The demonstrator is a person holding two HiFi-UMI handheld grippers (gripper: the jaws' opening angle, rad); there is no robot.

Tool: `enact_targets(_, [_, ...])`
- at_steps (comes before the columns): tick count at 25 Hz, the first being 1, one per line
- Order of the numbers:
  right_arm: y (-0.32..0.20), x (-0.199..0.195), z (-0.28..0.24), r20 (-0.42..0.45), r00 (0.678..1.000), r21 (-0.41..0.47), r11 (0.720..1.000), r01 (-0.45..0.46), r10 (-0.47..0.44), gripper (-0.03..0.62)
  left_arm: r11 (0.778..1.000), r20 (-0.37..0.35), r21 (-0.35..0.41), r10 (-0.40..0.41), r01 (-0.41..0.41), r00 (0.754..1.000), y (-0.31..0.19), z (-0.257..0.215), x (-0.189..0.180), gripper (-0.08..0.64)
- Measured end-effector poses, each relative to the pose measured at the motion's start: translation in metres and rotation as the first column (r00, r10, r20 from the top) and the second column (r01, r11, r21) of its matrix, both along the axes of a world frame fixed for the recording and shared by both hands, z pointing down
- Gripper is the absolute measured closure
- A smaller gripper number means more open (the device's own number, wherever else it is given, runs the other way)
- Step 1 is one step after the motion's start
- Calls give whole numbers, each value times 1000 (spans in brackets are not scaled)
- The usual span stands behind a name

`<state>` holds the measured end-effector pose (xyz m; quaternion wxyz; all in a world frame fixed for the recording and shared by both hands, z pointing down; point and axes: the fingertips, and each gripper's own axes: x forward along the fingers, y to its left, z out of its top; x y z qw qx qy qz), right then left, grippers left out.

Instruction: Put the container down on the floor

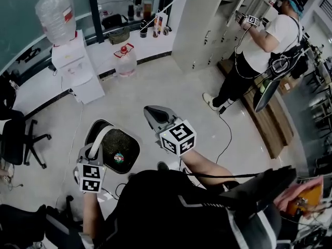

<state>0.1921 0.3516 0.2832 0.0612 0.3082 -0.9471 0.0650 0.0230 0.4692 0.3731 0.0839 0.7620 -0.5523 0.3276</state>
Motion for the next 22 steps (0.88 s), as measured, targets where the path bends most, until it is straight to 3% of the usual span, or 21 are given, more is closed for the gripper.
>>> enact_targets(16, [36, -36, 5, -25, 1000, 3, 1000, -19, 20, 584, 989, 34, 8, 148, -148, 988, 13, 3, -27, 541])
enact_targets(22, [52, -47, 6, -41, 999, 21, 1000, 19, -19, 583, 982, 51, -2, 189, -190, 981, 16, 9, -32, 541])
